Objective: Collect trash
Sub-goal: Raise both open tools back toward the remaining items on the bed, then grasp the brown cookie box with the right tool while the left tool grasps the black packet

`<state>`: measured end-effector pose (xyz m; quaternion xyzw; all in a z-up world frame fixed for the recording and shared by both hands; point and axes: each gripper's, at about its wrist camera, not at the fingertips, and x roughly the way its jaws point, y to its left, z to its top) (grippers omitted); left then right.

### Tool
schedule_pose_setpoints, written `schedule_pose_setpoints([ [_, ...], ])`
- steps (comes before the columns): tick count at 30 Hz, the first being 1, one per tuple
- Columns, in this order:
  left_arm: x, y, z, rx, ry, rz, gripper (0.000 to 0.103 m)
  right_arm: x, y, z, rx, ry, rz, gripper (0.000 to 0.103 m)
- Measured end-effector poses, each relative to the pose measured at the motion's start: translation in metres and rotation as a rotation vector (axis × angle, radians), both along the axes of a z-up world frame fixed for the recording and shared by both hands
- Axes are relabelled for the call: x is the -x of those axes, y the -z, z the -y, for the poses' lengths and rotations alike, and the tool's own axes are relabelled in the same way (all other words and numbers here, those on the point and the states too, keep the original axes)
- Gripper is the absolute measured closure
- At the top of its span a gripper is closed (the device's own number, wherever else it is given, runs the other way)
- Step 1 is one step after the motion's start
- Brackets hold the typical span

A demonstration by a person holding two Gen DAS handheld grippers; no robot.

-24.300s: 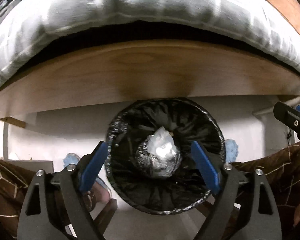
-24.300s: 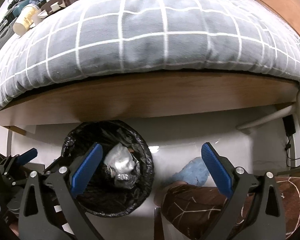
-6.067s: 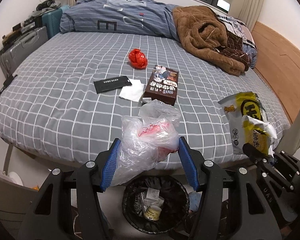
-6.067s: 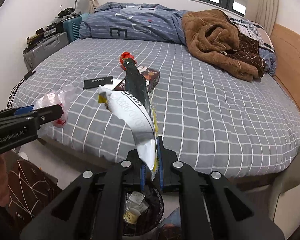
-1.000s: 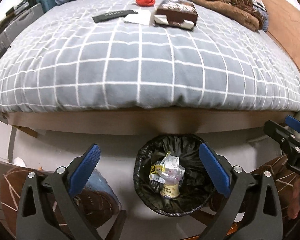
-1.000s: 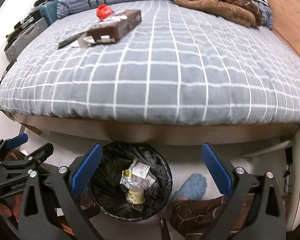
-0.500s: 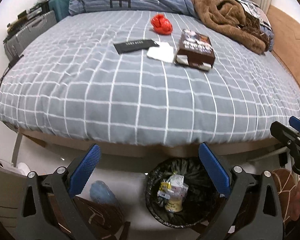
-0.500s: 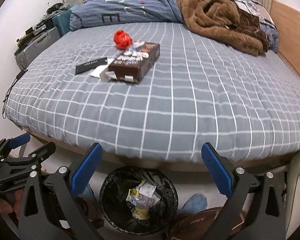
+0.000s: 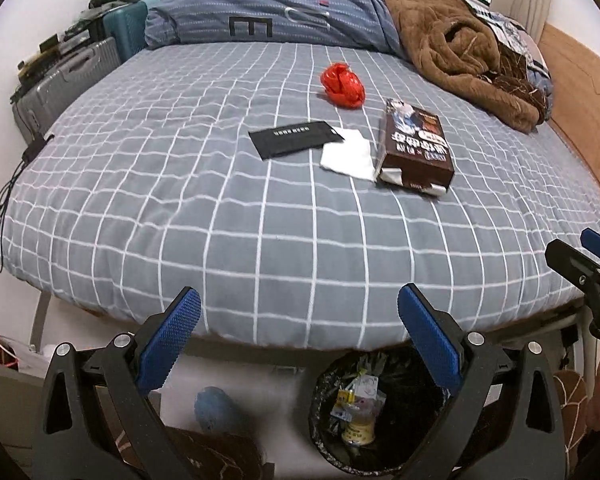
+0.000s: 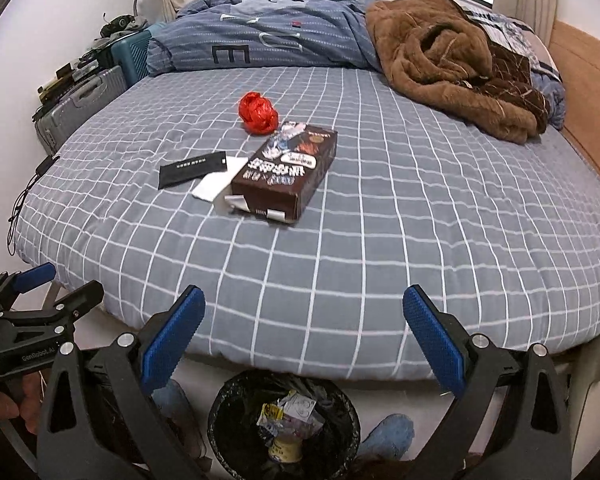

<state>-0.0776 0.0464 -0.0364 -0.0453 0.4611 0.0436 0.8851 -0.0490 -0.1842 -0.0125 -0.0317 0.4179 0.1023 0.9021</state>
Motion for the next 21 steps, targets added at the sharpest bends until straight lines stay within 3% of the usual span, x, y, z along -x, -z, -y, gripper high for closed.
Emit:
schedule_pose_setpoints([
  [10, -0.038, -0.003, -0.012, -0.003, -0.001, 0.004, 0.006, -0.040, -0.004, -0.018, 0.012, -0.001, 0.002, 0.008],
  [21, -0.099, 0.013, -0.043, 0.030, -0.048, -0.015, 0.006, -0.111, 0.014, -0.038, 0.005, 0.016, -0.043, 0.008],
])
